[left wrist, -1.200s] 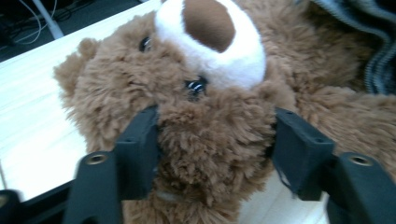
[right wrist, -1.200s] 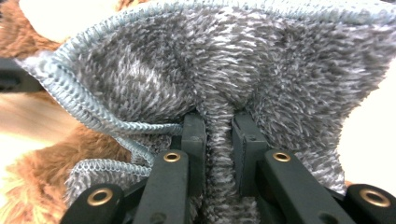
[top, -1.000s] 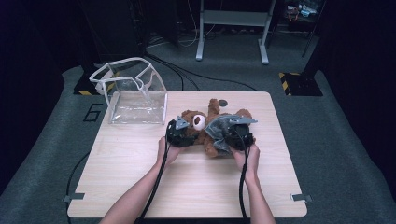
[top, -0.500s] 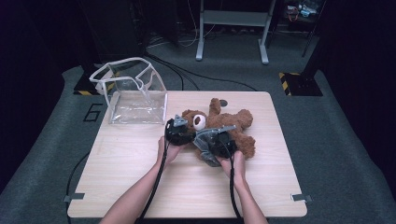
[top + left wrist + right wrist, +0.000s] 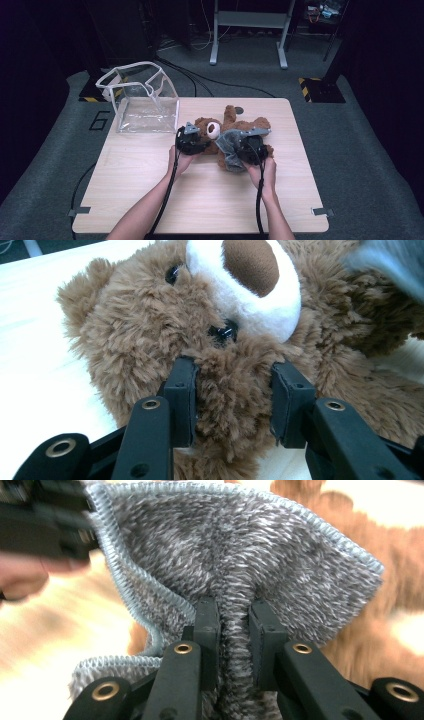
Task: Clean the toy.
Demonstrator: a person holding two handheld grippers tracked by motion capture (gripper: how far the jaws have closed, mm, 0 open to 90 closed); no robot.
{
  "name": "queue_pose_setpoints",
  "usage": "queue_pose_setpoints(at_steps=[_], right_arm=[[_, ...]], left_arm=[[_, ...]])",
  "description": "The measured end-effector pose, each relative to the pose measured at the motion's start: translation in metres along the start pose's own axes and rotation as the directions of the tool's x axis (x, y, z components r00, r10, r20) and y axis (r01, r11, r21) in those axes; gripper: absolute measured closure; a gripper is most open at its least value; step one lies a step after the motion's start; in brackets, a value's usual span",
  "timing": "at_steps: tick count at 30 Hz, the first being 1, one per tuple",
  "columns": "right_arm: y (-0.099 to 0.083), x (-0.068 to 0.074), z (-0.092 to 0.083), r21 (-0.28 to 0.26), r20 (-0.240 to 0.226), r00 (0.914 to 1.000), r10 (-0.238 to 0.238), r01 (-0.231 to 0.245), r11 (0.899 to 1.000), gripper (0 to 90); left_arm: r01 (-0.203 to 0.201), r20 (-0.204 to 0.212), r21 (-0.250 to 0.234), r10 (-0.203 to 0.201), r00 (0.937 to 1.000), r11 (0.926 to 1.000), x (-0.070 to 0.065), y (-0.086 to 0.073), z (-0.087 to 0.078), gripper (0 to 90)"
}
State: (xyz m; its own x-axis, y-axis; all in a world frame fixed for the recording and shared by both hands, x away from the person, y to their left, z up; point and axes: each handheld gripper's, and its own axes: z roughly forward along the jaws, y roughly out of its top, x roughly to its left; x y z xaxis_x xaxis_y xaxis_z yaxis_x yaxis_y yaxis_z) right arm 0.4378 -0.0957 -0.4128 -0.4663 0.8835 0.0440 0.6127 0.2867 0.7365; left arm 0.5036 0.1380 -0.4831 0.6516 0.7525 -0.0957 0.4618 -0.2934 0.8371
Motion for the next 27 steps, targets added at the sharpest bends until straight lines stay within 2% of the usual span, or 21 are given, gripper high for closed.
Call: queue_pose_setpoints(at_steps=[2,4,7,8,11,14,17,22,24,27], right_arm=[[0.008,0.006,0.011,0.014,0.006,0.9997,-0.024,0.023,1.0,76.7],[0.009,0.01,0.027,0.06,0.011,0.9989,-0.045,0.044,0.997,76.8],[-0.002,0.011,0.048,0.123,0.014,0.999,-0.042,0.04,0.992,77.1],[-0.007,0.01,0.051,0.129,0.011,0.999,-0.044,0.043,0.991,77.2],[-0.022,0.008,0.054,0.162,0.0,0.9989,-0.047,0.046,0.986,77.3],[-0.03,0.004,0.049,0.198,0.009,0.9986,-0.051,0.048,0.979,77.2],[-0.028,0.001,0.036,0.163,0.008,0.9991,-0.043,0.041,0.986,77.2],[-0.001,0.01,0.012,0.06,0.011,0.9989,-0.046,0.046,0.997,77.1],[0.01,0.015,0.015,0.058,0.009,0.9983,-0.058,0.058,0.997,76.9],[0.016,0.02,0.034,0.093,0.002,0.9973,-0.074,0.073,0.993,76.8]], left_arm=[[0.0,-0.001,0.0,0.0,1.0,1.0,0.0,0.0,0.0,60.1],[0.001,0.0,-0.001,-0.001,1.0,1.0,0.0,0.0,0.0,60.1],[0.0,0.006,0.005,0.0,1.0,1.0,0.001,0.0,0.0,60.1],[0.002,0.009,0.007,-0.002,1.0,1.0,0.001,0.0,0.0,60.1],[0.002,0.018,0.009,-0.002,0.9998,1.0,0.003,-0.001,0.0,60.0],[0.004,0.02,0.007,-0.004,0.9998,1.0,0.003,-0.001,0.0,60.0],[0.015,0.024,-0.002,-0.015,0.9996,0.9999,0.004,-0.001,0.0,60.0],[0.015,0.025,-0.001,-0.015,0.9996,0.9999,0.004,-0.001,0.0,60.0],[0.017,0.024,-0.002,-0.017,0.9996,0.9999,0.004,-0.001,0.0,60.0],[0.019,0.025,-0.001,-0.019,0.9995,0.9998,0.004,-0.001,0.0,60.0]])
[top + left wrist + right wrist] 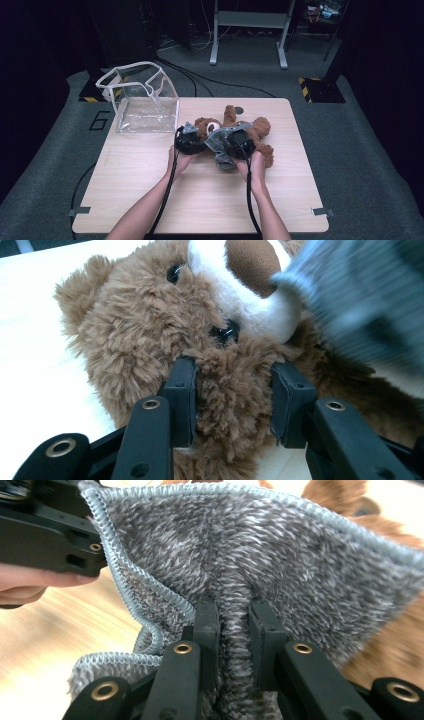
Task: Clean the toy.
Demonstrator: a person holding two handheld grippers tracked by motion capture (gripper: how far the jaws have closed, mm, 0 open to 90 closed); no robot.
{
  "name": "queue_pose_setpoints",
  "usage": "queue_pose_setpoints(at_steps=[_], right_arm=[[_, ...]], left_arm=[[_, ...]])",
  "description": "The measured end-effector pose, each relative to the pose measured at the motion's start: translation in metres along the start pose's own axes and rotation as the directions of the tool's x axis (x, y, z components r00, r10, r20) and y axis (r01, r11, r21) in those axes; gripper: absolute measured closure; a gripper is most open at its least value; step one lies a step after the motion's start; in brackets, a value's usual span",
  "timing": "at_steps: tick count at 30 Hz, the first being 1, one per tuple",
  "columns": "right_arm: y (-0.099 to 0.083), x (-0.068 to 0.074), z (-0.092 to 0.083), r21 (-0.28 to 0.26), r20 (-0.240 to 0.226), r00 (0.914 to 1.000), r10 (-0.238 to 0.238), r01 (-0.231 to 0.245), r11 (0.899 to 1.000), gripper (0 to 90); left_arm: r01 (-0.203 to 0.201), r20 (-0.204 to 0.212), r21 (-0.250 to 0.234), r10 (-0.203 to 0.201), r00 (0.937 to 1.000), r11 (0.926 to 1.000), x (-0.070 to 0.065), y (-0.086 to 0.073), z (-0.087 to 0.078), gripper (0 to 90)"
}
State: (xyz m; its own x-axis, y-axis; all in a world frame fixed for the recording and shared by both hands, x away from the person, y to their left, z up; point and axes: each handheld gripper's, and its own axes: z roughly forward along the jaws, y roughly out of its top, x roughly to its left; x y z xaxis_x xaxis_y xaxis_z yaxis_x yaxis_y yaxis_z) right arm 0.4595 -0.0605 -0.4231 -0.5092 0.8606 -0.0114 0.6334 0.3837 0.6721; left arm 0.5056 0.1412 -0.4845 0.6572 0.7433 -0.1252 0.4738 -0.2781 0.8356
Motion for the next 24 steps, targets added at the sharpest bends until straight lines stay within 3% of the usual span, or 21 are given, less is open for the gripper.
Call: queue_pose_setpoints(at_steps=[3,6,10,13,16,24], right_arm=[[-0.008,0.004,0.021,0.056,-0.016,0.9999,0.001,0.0,0.998,77.0],[-0.023,0.008,0.03,0.085,-0.038,0.9993,-0.005,0.008,0.996,77.3],[-0.037,0.009,0.025,0.102,-0.077,0.997,-0.015,0.022,0.995,77.3],[-0.043,0.01,0.016,0.106,-0.081,0.9962,-0.033,0.041,0.994,77.3],[-0.047,0.008,0.006,0.088,-0.083,0.9958,-0.039,0.046,0.995,77.3],[-0.044,-0.017,-0.034,-0.048,-0.032,0.9991,0.026,-0.028,0.998,77.2]], left_arm=[[-0.002,-0.002,0.003,0.002,1.0,1.0,0.0,0.0,0.0,60.0],[-0.002,-0.004,0.006,0.002,1.0,1.0,0.0,-0.001,0.0,60.0],[-0.003,-0.01,0.003,0.003,0.9999,1.0,0.0,0.0,0.0,59.9],[-0.002,-0.012,0.001,0.002,0.9999,1.0,0.0,0.0,0.0,59.6],[-0.002,-0.013,0.0,0.002,0.9999,1.0,-0.001,-0.001,0.0,59.3],[-0.009,-0.021,0.004,0.009,0.9997,1.0,-0.002,0.0,-0.001,57.6]])
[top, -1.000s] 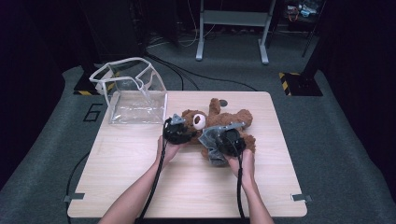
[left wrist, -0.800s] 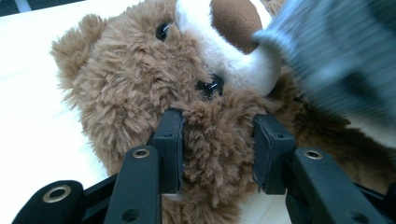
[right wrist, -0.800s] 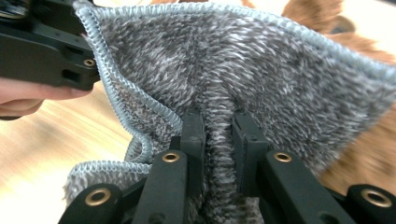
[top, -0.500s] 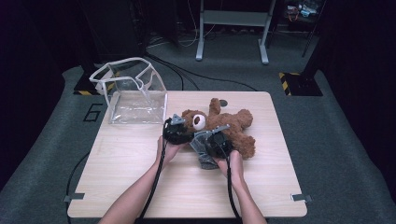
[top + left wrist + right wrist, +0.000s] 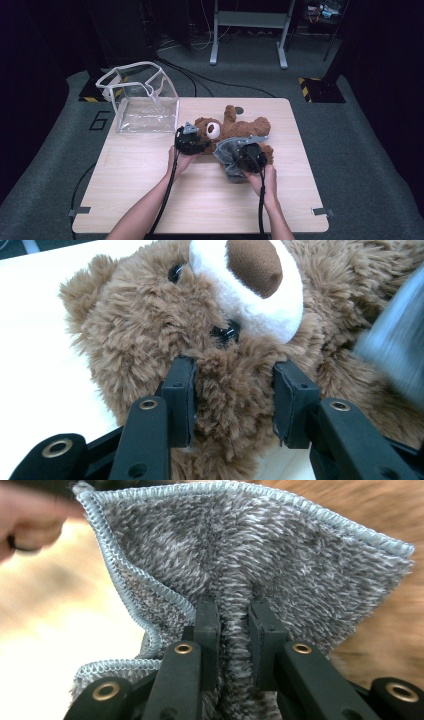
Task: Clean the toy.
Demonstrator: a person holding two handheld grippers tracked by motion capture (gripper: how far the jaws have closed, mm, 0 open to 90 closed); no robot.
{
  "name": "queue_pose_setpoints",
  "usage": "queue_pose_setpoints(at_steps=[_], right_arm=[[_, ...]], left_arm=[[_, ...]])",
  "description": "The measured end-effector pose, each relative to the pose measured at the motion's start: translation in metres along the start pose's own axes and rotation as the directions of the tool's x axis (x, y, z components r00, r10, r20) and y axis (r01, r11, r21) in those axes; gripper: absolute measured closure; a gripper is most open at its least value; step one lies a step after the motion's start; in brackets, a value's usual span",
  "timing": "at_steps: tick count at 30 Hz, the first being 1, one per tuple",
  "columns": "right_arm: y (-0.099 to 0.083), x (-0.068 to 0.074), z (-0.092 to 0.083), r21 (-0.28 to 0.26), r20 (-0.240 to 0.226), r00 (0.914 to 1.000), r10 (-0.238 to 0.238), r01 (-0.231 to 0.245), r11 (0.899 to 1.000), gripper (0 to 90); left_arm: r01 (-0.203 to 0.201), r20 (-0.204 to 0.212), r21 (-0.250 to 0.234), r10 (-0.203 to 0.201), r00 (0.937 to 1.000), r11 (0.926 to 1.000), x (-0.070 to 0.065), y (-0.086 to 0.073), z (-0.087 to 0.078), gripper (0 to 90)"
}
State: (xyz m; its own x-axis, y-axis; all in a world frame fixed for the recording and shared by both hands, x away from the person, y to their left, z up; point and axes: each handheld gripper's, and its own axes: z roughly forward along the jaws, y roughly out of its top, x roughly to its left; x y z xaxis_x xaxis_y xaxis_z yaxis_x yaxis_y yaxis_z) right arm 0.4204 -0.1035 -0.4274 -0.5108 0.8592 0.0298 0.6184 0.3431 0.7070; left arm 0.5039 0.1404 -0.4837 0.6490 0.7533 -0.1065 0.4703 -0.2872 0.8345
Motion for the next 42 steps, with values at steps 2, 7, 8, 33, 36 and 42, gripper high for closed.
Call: queue_pose_setpoints(at_steps=[2,7,8,33,36,42], right_arm=[[0.001,-0.007,-0.01,-0.029,0.019,0.9997,0.014,-0.014,0.999,77.2],[-0.001,-0.033,-0.033,-0.09,0.102,0.9929,0.062,-0.053,0.995,77.2],[-0.002,-0.039,-0.037,-0.1,0.13,0.9886,0.077,-0.064,0.993,77.2],[-0.076,-0.129,-0.019,-0.042,0.351,0.8763,0.33,-0.338,0.94,76.6],[-0.076,-0.129,-0.017,-0.041,0.346,0.8793,0.327,-0.334,0.942,76.5],[-0.077,-0.128,-0.014,-0.04,0.333,0.8818,0.334,-0.34,0.939,76.4]], left_arm=[[-0.005,-0.003,-0.004,0.004,1.0,1.0,-0.001,0.0,-0.001,56.5],[-0.019,-0.021,-0.009,0.019,0.9996,0.9998,-0.004,0.0,-0.002,52.0],[-0.023,-0.022,-0.007,0.023,0.9995,0.9997,-0.004,0.0,-0.003,51.2],[-0.04,-0.058,-0.026,0.038,0.9976,0.9989,-0.018,-0.008,-0.016,33.7],[-0.048,-0.058,-0.044,0.046,0.9973,0.9979,-0.026,-0.012,-0.021,31.1],[-0.079,-0.044,-0.058,0.076,0.9961,0.9952,-0.047,-0.022,-0.027,25.8]])
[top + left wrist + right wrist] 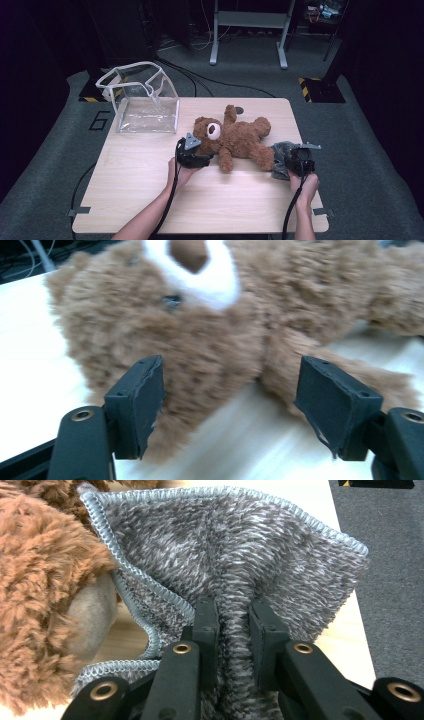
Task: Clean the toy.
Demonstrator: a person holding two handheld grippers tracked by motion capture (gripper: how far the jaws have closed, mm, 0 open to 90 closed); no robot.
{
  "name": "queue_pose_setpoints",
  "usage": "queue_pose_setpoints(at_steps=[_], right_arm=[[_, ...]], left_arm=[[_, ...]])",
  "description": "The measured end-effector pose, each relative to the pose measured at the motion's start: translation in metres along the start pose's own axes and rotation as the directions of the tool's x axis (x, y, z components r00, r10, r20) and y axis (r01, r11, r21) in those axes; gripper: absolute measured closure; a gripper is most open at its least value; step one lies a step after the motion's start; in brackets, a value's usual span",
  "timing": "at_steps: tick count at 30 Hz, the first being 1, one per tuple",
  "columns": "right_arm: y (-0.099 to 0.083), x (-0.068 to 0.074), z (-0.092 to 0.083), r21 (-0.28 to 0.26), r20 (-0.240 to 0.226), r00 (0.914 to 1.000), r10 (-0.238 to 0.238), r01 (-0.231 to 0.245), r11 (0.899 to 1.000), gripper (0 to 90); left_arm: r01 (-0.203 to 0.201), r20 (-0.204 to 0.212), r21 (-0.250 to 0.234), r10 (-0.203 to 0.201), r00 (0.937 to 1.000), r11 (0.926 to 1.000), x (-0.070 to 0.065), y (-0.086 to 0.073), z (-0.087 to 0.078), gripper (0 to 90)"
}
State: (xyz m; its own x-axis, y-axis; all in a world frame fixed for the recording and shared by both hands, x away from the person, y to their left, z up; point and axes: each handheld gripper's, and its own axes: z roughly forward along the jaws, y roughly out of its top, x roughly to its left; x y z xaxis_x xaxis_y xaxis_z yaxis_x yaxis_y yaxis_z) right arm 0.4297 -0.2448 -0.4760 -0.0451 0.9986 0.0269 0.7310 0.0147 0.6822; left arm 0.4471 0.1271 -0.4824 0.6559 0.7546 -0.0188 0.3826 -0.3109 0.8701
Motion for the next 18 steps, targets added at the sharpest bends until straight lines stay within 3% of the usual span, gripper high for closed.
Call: queue_pose_setpoints(at_steps=[3,4,10,16,18], right_arm=[[-0.001,0.0,0.001,0.0,-0.005,1.0,0.001,-0.001,1.0,76.3],[-0.001,-0.001,0.001,-0.001,-0.008,1.0,-0.004,0.004,1.0,76.3],[-0.003,-0.002,0.001,0.005,-0.016,0.9999,0.005,-0.004,1.0,76.3],[-0.003,-0.004,0.0,0.005,-0.017,0.9998,0.009,-0.009,1.0,76.3],[-0.003,-0.004,0.001,0.011,-0.014,0.9999,-0.001,0.001,1.0,76.2]], left_arm=[[0.005,0.03,-0.007,-0.005,0.9995,1.0,-0.011,-0.004,0.001,22.6],[0.0,0.059,0.005,-0.001,0.9983,1.0,-0.014,-0.004,0.001,21.4],[-0.036,0.111,0.043,0.031,0.9934,0.9984,-0.034,-0.011,0.008,17.2],[-0.063,0.113,0.058,0.056,0.992,0.9963,-0.048,-0.015,0.019,15.0],[-0.053,0.122,0.067,0.045,0.9916,0.9963,-0.05,-0.016,0.023,13.1]])
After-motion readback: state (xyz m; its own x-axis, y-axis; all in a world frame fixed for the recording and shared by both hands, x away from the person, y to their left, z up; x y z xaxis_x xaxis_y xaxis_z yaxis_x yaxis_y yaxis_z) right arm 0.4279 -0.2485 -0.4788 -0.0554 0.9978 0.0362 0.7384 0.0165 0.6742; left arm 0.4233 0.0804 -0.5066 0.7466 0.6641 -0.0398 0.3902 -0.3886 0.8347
